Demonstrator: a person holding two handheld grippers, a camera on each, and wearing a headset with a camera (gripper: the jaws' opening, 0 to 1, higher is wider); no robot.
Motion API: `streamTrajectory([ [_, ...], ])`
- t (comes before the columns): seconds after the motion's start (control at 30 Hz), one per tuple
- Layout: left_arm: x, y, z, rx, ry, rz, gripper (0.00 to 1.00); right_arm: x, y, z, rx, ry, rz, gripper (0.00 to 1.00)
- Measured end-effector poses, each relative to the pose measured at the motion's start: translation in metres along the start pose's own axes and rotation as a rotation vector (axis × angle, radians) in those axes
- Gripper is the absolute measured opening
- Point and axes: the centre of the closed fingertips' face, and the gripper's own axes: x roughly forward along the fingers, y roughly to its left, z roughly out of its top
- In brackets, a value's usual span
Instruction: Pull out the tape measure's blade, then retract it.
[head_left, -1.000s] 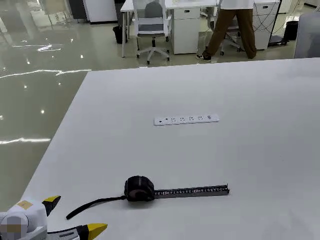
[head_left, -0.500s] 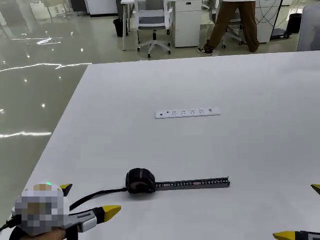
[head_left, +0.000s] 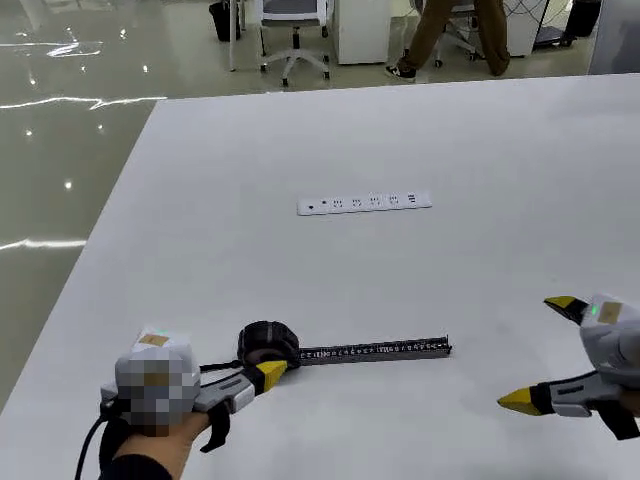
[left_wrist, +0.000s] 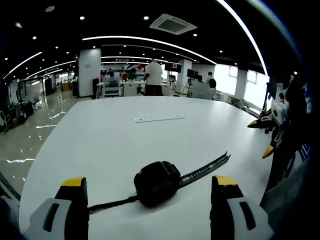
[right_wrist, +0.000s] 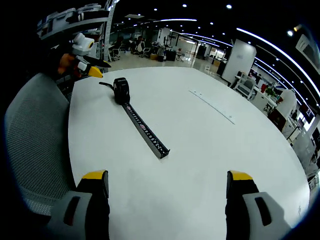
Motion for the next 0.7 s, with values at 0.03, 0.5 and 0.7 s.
streamTrajectory([
  [0.03, 0.006, -0.002, -0.009, -0.009, -0.008, 0.018, 0.98, 0.011, -0.002, 0.0, -0.014, 0.016, 0.012, 0.89],
  [0.5, 0.03, -0.031, -0.043, -0.025, 0.027, -0.08, 0.99, 0.09, 0.007, -0.004, -0.273, 0.217, 0.322, 0.62],
  [0.7, 0.03, -0.02, -0.041, -0.055, 0.017, -0.059, 0.99, 0.104, 0.007, -0.01, -0.252, 0.265, 0.379, 0.42],
])
